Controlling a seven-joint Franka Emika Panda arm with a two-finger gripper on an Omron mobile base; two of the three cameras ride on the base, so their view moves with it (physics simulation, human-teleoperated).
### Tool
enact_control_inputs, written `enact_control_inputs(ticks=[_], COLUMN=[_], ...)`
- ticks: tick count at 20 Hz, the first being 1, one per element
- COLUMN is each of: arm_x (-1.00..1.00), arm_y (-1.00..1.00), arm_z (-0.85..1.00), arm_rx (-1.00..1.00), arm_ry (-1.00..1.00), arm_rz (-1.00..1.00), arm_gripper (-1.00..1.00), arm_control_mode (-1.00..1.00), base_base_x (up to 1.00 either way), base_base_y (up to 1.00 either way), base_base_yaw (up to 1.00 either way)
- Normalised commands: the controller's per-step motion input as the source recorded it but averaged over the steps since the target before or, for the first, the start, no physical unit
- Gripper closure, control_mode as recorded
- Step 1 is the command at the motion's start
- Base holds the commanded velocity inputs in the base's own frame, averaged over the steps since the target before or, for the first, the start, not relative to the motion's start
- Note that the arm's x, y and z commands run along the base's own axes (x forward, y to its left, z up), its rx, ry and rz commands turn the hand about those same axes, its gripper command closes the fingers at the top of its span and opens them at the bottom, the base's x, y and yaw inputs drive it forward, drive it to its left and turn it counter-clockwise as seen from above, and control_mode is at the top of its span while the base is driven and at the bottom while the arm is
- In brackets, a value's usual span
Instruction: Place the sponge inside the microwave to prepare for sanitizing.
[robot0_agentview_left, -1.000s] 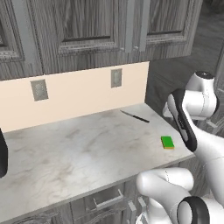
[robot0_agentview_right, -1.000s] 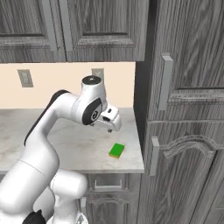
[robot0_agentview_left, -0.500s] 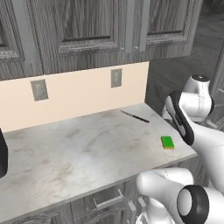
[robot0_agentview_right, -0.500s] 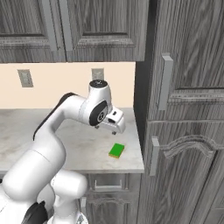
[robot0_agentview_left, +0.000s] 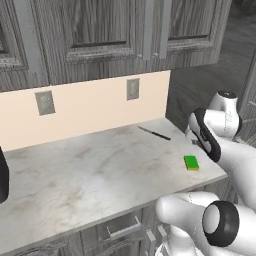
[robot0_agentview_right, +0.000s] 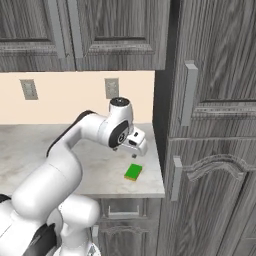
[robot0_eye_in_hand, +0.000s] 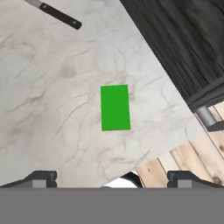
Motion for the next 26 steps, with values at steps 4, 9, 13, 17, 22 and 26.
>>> enact_control_inputs(ticks=[4,9,13,17,22,26], arm_x=[0.1,0.12,0.21,0.22,0.16,0.06], arm_y=[0.0,-0.01,-0.02,0.0,-0.04,-0.05], arm_z=[-0.27,-0.27,-0.24,-0.22,-0.25,-0.26], arm_rx=[0.0,0.0,0.0,0.02,0.02,0.0], arm_ry=[0.02,0.03,0.01,0.01,0.04,0.02], arm_rz=[0.0,0.0,0.0,0.0,0.0,0.0], arm_gripper=[-1.0,-1.0,-1.0,-1.0,-1.0,-1.0], arm_control_mode=[-1.0,-1.0,-1.0,-1.0,-1.0,-1.0], base_base_x=[0.0,0.0,0.0,0.0,0.0,0.0], base_base_y=[0.0,0.0,0.0,0.0,0.0,0.0], base_base_yaw=[0.0,0.0,0.0,0.0,0.0,0.0])
